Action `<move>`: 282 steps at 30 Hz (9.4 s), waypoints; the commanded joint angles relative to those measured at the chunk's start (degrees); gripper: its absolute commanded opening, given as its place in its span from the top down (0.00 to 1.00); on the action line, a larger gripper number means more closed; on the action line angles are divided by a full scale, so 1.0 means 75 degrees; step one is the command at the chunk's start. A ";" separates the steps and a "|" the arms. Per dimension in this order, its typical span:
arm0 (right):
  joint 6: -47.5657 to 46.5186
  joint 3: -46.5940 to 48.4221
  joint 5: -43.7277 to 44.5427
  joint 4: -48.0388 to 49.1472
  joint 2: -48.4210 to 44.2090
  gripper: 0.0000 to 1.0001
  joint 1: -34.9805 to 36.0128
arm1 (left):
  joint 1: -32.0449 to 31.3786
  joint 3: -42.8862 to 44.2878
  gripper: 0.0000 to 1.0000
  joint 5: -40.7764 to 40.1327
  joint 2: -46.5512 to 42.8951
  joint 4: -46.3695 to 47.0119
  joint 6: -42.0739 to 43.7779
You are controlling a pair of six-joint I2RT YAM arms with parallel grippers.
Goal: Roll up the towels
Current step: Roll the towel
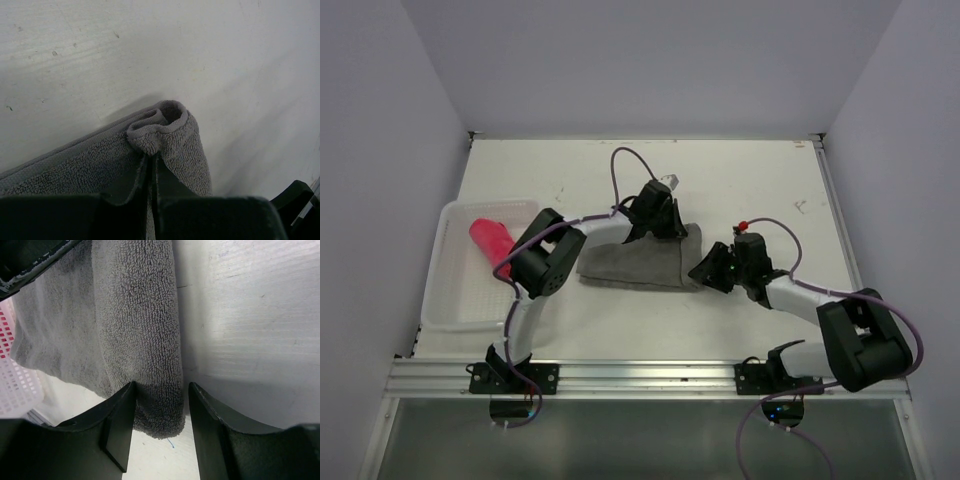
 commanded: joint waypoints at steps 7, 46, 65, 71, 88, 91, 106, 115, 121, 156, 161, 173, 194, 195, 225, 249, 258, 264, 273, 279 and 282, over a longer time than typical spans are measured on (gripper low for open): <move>0.0384 -0.0368 -0.0571 0.1503 0.0822 0.65 0.0001 | 0.0140 -0.0288 1.00 -0.0624 -0.0359 -0.0039 -0.0087; -0.2464 0.3849 0.6939 -0.5233 0.1746 1.00 0.3692 | 0.0480 -0.0581 0.69 -0.0459 -0.1226 -0.0238 0.0089; -0.1186 0.5854 0.8956 -0.7332 0.4021 1.00 0.5251 | 0.0878 -0.1823 0.68 0.0630 -0.1929 0.1051 -0.0685; -0.1128 0.6041 0.9213 -0.7566 0.4361 1.00 0.5473 | 0.1054 -0.2197 0.67 0.1261 -0.1988 0.1950 -0.1116; -0.1081 0.5831 0.9167 -0.6852 0.4537 1.00 0.5649 | 0.1569 -0.2913 0.67 0.2867 -0.1473 0.4565 -0.2524; -0.1175 0.5609 0.8863 -0.6430 0.4408 1.00 0.5638 | 0.1570 -0.2960 0.67 0.3009 -0.1309 0.5067 -0.2805; -0.1104 0.5233 0.8452 -0.5820 0.4033 1.00 0.5497 | 0.1277 -0.2937 0.67 0.2998 -0.0605 0.4991 -0.2853; -0.1163 0.5151 0.8171 -0.5609 0.3904 1.00 0.5345 | 0.1113 -0.2644 0.66 0.2308 -0.0452 0.3983 -0.2022; -0.1151 0.5022 0.7866 -0.5410 0.3776 1.00 0.5192 | 0.1112 -0.2538 0.66 0.1955 -0.0429 0.3500 -0.1576; -0.1163 0.4519 0.6074 -0.5305 0.2053 0.49 0.3799 | 0.1112 -0.1601 0.67 0.0349 -0.0160 0.0793 -0.0415; -0.1221 0.4215 0.5267 -0.4838 0.1562 0.44 0.3214 | 0.1101 -0.1601 0.67 0.0372 -0.0148 0.0793 -0.0427; -0.1269 0.3300 0.2453 -0.2611 0.0892 0.36 0.1561 | 0.1112 -0.1601 0.67 0.0396 -0.0183 0.0746 -0.0415; -0.1725 0.3124 0.2581 -0.1883 0.1900 0.69 0.1395 | 0.1171 -0.1565 0.67 0.0384 -0.0523 0.0488 -0.0251; -0.1760 0.3112 0.2627 -0.1883 0.1865 0.74 0.1395 | 0.1171 -0.1565 0.67 0.0384 -0.0546 0.0488 -0.0251; -0.2816 0.5935 0.9412 -0.5351 0.3821 1.00 0.4735 | 0.1733 -0.2233 0.65 0.1976 -0.1871 0.2198 -0.1223; -0.3014 0.5597 0.9097 -0.3981 0.4396 1.00 0.5251 | 0.1792 -0.3194 0.64 0.3091 -0.0992 0.5609 -0.3298; -0.3085 0.5596 0.9143 -0.3957 0.4537 1.00 0.5251 | 0.1722 -0.3124 0.64 0.2998 -0.0617 0.5890 -0.3439; -0.2944 0.5491 0.9143 -0.3945 0.4490 1.00 0.5228 | 0.1652 -0.3019 0.64 0.2834 -0.0406 0.5482 -0.3170; -0.2487 0.5316 0.9085 -0.3911 0.4151 1.00 0.5076 | 0.1675 -0.3230 0.65 0.2494 -0.0242 0.4416 -0.2971; -0.2475 0.5175 0.8745 -0.3793 0.3659 0.91 0.4900 | 0.1675 -0.2844 0.65 0.2061 -0.0078 0.3340 -0.2443; -0.2475 0.5186 0.8535 -0.3758 0.3459 0.87 0.4841 | 0.1675 -0.2737 0.65 0.1978 0.0039 0.3102 -0.2302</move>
